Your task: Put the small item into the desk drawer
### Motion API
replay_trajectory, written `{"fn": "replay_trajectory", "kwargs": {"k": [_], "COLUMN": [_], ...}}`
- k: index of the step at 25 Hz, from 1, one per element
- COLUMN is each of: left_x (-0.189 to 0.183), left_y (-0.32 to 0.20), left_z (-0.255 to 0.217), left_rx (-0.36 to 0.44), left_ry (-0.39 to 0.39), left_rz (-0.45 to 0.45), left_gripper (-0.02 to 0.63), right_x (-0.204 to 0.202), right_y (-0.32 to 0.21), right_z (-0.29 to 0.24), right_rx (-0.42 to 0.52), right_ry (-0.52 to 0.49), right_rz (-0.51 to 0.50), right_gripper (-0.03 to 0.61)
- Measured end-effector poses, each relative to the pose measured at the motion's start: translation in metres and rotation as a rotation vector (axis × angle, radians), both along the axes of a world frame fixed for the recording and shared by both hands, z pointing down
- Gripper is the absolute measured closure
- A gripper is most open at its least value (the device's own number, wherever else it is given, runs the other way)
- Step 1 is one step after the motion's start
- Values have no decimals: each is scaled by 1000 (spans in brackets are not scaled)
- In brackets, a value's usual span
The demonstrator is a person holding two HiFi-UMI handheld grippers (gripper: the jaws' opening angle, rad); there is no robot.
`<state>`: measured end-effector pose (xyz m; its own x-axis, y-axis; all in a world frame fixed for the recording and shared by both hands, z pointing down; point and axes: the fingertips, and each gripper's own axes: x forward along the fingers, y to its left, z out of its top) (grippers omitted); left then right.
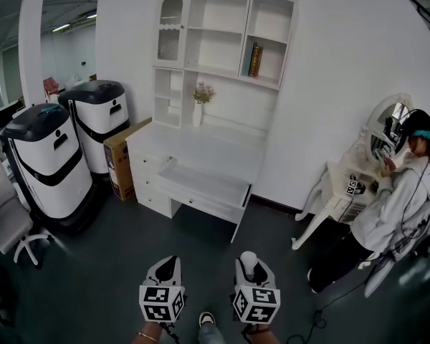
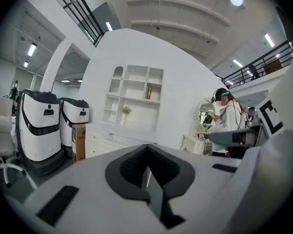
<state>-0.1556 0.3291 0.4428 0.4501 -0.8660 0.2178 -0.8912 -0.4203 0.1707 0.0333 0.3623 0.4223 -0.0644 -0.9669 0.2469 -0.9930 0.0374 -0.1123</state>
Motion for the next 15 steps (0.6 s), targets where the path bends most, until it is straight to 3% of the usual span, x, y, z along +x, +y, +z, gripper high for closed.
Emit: {"fn": "replay_trajectory", "kwargs": {"k": [15], "left_x": [43], "left_y": [-175], "left_z": [-15], "left_rx": [15], "left_ry": [21], "left_rz": [-56], "left_gripper": [621], "right_x": [48], "right_y": [-185], "right_z": [-13], "right_rx": [2], "right_ry": [-5], "right_rz": [-51], "right_gripper": [393]}}
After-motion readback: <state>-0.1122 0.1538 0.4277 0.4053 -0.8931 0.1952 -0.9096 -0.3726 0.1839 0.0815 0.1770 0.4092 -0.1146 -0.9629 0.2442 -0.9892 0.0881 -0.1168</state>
